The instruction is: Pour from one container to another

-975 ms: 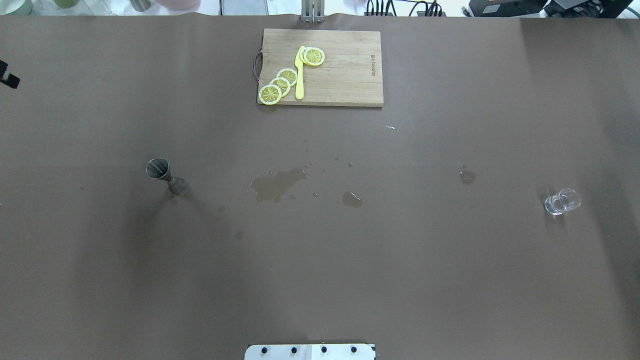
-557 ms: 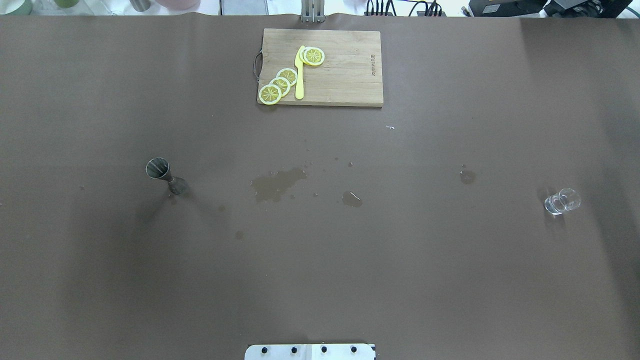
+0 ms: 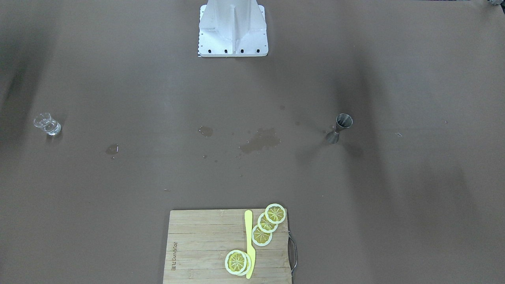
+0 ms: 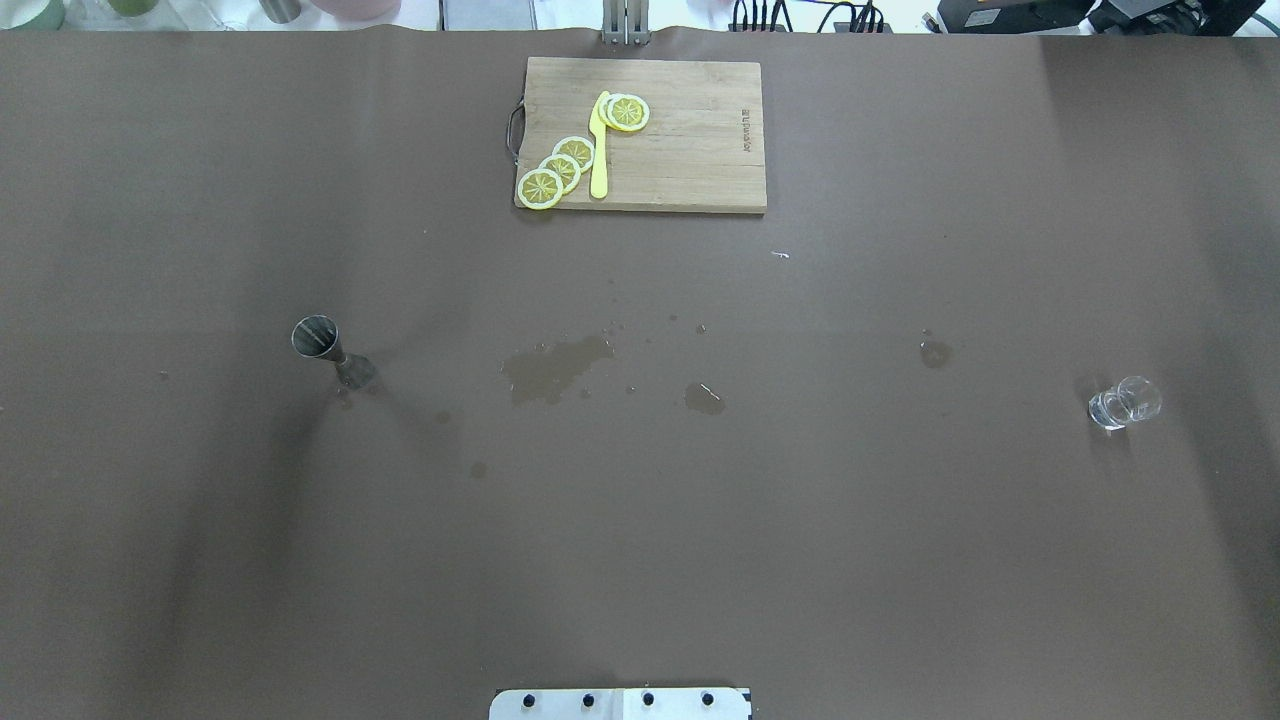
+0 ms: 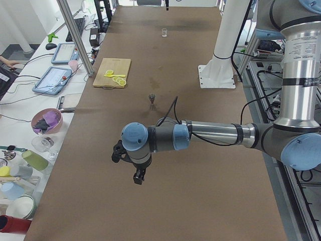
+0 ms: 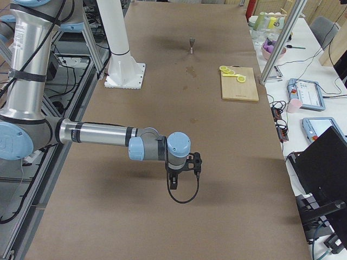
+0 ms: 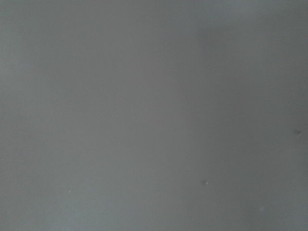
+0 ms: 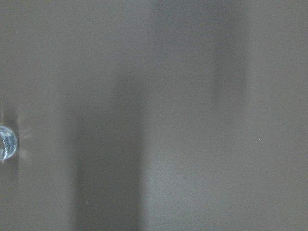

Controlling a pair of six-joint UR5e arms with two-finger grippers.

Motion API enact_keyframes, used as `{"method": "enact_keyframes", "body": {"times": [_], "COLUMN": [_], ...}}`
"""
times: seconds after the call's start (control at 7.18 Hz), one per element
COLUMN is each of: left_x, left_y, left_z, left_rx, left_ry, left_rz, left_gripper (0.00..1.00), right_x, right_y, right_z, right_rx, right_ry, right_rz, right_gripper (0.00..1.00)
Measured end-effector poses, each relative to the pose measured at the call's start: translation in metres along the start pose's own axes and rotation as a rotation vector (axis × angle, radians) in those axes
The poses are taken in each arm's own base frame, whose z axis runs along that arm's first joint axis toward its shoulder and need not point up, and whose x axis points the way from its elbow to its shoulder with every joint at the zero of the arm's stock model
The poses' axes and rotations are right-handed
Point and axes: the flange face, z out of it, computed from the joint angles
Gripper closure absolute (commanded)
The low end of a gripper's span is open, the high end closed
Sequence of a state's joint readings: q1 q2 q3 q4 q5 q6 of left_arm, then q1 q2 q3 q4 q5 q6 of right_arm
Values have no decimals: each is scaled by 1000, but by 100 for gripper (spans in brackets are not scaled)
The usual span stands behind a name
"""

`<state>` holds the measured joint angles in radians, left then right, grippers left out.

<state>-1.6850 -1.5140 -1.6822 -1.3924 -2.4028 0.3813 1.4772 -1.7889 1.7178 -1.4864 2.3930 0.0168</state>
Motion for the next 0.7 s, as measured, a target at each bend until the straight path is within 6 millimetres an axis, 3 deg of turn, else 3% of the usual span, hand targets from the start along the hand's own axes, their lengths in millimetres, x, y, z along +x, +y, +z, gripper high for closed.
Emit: {"method": "enact_keyframes", "body": {"times": [0.28, 0.7], "left_x": [-3, 8], "left_y": [8, 1], "left_z": [-3, -15], "left_rx": [7, 33], "left_ry": [-8, -15], "left_rz": [-9, -75], "left_gripper": [2, 2], "right_x": [0, 0], "right_y": [0, 0], "right_z": [0, 0], "right_rx": [0, -1], "right_ry": [0, 1], "right_rz": [0, 1], "right_gripper": [0, 0]}}
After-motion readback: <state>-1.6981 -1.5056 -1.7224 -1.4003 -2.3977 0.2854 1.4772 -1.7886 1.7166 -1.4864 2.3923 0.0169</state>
